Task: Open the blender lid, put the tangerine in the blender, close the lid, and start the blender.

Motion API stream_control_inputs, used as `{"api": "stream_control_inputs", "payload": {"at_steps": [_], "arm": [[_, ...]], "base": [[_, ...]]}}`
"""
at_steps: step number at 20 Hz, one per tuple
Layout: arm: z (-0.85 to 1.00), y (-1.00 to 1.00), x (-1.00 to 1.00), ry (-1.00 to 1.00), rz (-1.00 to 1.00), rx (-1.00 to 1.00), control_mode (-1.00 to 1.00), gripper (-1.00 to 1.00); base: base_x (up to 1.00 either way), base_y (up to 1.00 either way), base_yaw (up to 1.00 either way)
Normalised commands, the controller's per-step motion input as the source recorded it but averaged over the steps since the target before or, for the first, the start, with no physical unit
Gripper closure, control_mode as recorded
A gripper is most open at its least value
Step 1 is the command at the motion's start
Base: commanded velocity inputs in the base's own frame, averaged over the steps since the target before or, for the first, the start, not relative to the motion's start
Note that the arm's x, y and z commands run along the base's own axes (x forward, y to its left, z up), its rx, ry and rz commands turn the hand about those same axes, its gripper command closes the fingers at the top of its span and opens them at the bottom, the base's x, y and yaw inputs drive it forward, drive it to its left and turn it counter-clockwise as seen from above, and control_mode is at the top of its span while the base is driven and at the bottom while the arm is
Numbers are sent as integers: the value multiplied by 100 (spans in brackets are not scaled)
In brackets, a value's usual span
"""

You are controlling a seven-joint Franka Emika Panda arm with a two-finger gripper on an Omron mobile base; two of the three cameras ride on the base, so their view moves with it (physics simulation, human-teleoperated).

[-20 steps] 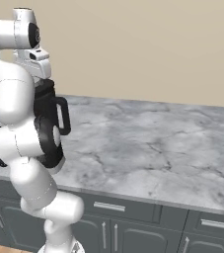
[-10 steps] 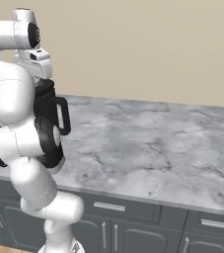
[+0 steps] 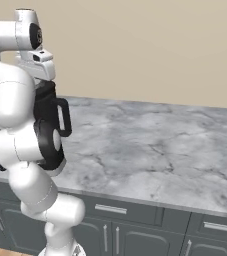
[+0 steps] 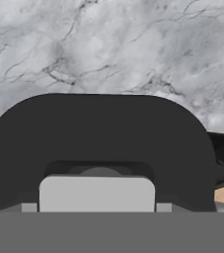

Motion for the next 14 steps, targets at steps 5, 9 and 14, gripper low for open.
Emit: {"api": "stream_control_inputs", "payload": {"at_steps": [5,9,14], "arm": [[1,0,0,0,16,0,-100,100],[0,-12,-8,1,15,0,-100,100],[2,-5,-14,3,11,0,-100,100]], "base": [[0,0,0],[0,0,0],[0,0,0]]}}
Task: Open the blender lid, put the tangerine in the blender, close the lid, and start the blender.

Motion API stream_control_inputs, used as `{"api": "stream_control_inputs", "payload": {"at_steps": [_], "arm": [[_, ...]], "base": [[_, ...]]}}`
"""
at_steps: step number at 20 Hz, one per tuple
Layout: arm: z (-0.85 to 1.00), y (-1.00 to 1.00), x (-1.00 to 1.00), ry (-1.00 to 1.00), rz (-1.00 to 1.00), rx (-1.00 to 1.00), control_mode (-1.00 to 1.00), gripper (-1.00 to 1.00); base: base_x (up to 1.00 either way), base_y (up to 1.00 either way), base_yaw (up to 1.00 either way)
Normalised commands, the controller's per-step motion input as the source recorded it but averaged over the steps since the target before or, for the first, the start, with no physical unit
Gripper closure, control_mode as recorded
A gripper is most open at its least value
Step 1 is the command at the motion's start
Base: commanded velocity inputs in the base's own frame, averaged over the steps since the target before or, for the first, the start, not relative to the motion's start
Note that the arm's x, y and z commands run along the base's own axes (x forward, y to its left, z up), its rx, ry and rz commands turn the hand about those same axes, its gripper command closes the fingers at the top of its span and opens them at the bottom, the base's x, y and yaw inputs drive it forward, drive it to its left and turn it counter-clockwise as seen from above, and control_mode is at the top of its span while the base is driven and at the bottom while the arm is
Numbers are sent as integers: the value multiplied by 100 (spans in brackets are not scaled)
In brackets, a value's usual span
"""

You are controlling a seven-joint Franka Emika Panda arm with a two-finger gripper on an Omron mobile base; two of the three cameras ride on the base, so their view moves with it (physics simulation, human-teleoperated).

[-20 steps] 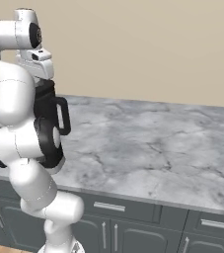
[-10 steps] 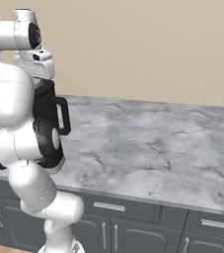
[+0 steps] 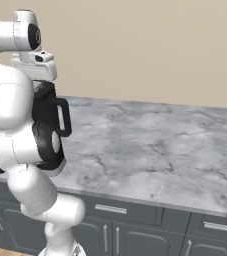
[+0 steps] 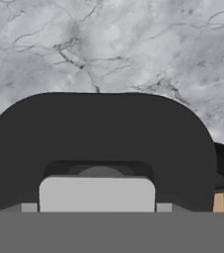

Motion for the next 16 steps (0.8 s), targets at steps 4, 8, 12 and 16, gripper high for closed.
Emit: {"api": "stream_control_inputs", "payload": {"at_steps": [4,8,12,16], "arm": [[0,-9,-19,5,9,0,-100,100],[0,-17,-35,6,6,0,-100,100],[-20,-1,-26,7,3,0,-100,100],[-55,0,-8,0,0,0,-100,100]], "base": [[0,0,0],[0,0,0],[0,0,0],[0,0,0]]}}
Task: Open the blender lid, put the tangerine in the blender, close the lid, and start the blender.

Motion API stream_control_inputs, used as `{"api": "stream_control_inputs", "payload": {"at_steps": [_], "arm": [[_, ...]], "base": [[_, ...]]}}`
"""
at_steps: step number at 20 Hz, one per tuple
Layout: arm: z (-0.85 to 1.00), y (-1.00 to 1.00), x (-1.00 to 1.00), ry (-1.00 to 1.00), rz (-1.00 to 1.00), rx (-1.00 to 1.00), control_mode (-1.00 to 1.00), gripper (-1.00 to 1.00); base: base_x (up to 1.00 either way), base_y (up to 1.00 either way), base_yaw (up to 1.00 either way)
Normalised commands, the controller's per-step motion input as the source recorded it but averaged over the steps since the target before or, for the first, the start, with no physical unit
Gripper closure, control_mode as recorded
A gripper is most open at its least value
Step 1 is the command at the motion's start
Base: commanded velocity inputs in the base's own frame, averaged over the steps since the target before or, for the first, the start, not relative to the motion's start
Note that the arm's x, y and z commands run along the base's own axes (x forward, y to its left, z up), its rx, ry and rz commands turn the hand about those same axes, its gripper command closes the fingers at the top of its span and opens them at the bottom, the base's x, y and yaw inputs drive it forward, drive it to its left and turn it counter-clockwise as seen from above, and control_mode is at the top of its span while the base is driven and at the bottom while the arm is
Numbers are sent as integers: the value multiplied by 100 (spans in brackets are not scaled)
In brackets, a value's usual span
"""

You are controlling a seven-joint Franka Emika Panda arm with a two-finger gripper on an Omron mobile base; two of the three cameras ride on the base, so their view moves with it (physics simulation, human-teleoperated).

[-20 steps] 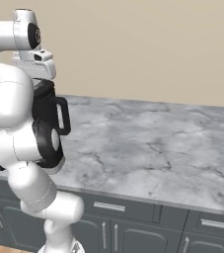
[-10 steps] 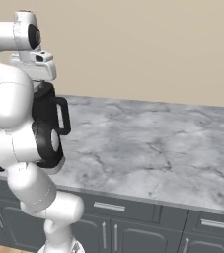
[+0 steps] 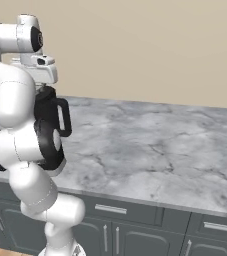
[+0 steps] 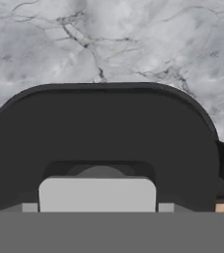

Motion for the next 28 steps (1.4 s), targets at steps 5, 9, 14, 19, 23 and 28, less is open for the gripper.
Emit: {"api": "stream_control_inputs", "payload": {"at_steps": [5,9,14,19,23,28], "arm": [[-45,-15,-2,-13,0,1,-100,100],[-75,-4,-3,-8,0,0,-100,-100],[-13,-1,-6,-16,0,0,-100,-100],[26,0,0,-21,0,0,-100,-100],[40,0,0,-14,0,0,-100,-100],[40,-2,-35,-24,-3,0,-100,-100]], "base": [[0,0,0],[0,0,0],[0,0,0],[0,0,0],[0,0,0],[0,0,0]]}}
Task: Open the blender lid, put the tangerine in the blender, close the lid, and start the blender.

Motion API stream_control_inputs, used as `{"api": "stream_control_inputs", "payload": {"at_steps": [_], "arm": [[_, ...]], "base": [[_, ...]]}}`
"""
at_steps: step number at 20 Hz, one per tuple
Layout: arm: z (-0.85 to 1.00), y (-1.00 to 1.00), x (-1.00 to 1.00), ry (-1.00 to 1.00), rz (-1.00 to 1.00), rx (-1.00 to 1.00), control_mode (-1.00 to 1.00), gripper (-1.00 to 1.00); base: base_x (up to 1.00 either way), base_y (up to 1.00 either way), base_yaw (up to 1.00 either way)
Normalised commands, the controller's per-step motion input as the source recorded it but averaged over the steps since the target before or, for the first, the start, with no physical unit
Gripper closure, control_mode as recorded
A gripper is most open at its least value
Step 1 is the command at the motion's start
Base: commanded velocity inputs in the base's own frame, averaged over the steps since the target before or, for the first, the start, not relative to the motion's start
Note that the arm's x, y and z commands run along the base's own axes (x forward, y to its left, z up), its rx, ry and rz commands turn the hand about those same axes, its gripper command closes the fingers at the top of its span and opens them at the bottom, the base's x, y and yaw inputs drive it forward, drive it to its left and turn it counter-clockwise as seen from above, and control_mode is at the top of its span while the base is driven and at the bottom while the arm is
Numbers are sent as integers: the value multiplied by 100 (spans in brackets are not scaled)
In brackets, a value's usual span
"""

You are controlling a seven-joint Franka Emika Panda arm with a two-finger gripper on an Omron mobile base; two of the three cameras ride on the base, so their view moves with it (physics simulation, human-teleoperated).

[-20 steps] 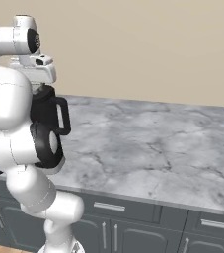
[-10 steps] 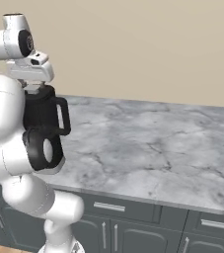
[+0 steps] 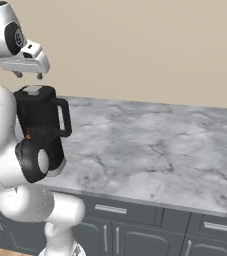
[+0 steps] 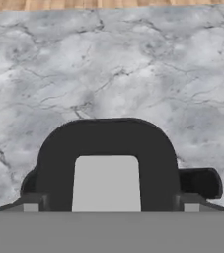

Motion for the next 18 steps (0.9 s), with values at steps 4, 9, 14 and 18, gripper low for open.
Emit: {"api": "stream_control_inputs", "payload": {"at_steps": [4,9,14,18], "arm": [[-40,-3,-100,-27,-27,0,-100,-100],[-100,0,-100,-19,-45,0,-100,-100],[-100,0,-100,-10,-53,0,-100,-100],[-100,15,-78,-11,-47,-4,-100,-100]], "base": [[0,0,0],[0,0,0],[0,0,0],[0,0,0]]}}
